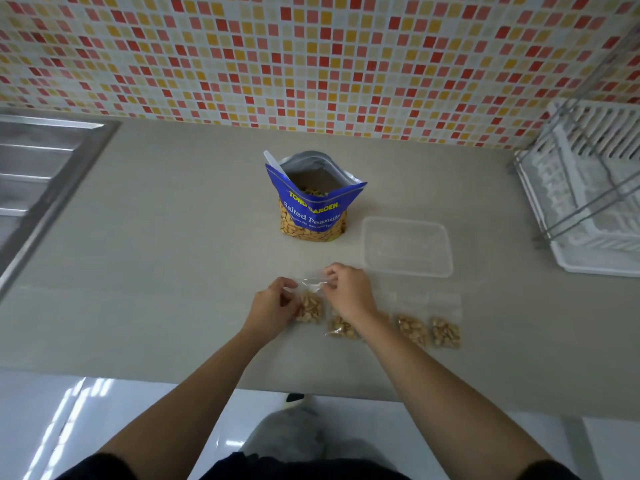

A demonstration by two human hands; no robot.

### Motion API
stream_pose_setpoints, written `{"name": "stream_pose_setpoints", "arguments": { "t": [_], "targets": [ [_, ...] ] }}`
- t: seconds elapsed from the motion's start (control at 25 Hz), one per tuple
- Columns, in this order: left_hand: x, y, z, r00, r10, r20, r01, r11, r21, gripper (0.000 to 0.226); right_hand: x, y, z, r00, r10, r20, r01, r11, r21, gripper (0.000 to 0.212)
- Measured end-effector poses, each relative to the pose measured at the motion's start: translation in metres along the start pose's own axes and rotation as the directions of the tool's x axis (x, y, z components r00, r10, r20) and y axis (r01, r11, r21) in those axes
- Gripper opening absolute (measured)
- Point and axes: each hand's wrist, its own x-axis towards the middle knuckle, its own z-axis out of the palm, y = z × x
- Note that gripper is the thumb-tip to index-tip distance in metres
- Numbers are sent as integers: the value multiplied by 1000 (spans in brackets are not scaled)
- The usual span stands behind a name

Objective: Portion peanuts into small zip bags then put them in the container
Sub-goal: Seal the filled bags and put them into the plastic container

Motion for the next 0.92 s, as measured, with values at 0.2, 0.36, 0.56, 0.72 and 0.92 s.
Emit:
{"name": "stream_pose_setpoints", "arguments": {
  "t": [0.2,0.36,0.56,0.72,0.92],
  "targets": [
    [13,18,-4,978,205,-41,-190,954,231,26,-12,2,-15,978,-24,-207,36,998,54,22],
    [31,56,14,960,278,-30,-270,950,157,28,-21,21,-53,923,-26,-383,45,998,42,24],
    [40,102,55,955,294,36,-295,935,195,47,-19,58,-92,918,-28,-395,-30,990,-140,38],
    [44,116,74,985,172,26,-174,968,181,55,-10,98,-112,935,160,-315,-204,973,-112,58],
    [53,121,88,999,-7,-38,10,997,74,43,0,126,-120,935,308,-174,-289,949,126,56]
  ]
}}
